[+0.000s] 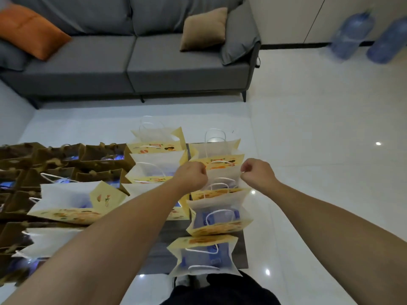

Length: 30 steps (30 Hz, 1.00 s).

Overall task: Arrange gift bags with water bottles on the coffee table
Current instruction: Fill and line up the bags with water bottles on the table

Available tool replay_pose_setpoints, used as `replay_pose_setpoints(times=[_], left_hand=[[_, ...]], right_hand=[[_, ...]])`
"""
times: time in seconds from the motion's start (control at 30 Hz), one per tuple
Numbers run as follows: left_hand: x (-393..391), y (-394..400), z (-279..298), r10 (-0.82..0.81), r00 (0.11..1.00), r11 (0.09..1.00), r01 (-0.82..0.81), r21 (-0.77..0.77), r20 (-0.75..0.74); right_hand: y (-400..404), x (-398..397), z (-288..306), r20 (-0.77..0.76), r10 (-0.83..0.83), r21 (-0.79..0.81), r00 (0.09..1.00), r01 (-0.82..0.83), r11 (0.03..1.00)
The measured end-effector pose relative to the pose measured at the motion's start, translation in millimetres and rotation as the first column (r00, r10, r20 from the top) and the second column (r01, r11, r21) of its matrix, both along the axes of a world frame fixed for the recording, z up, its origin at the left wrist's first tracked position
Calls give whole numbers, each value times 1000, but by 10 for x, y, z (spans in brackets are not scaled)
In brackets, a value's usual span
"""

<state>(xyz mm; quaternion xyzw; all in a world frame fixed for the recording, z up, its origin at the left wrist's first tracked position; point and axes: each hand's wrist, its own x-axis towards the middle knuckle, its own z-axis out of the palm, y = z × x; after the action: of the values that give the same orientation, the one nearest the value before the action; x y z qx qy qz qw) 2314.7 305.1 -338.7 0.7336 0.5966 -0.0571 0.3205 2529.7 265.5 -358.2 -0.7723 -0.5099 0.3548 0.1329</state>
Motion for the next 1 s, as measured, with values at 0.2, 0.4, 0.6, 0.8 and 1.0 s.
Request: replay_pose_setpoints(times=[0.2,0.4,0.6,0.8,1.0], left_hand=[[96,-16,-245,-38,999,995,36,-89,-24],[161,-66,-561,11,999,999,-12,-48,-39],[135,-56,-758,51,998,999,-51,-11,-35],[165,8,-860,22,1000,1000,-22,9,-1],[177,51,-906,27,1000,1000,-27,8,-6]], right_hand=[[37,-21,-345,135,356,-146,925,-337,930],[146,-32,-633,195,321,-143,927,-297,944],[359,-5,-806,191,275,-88,942,-263,961],[524,-27,-852,130,171,-77,977,-162,984],[572,-4,-851,108,157,-95,982,-147,985]])
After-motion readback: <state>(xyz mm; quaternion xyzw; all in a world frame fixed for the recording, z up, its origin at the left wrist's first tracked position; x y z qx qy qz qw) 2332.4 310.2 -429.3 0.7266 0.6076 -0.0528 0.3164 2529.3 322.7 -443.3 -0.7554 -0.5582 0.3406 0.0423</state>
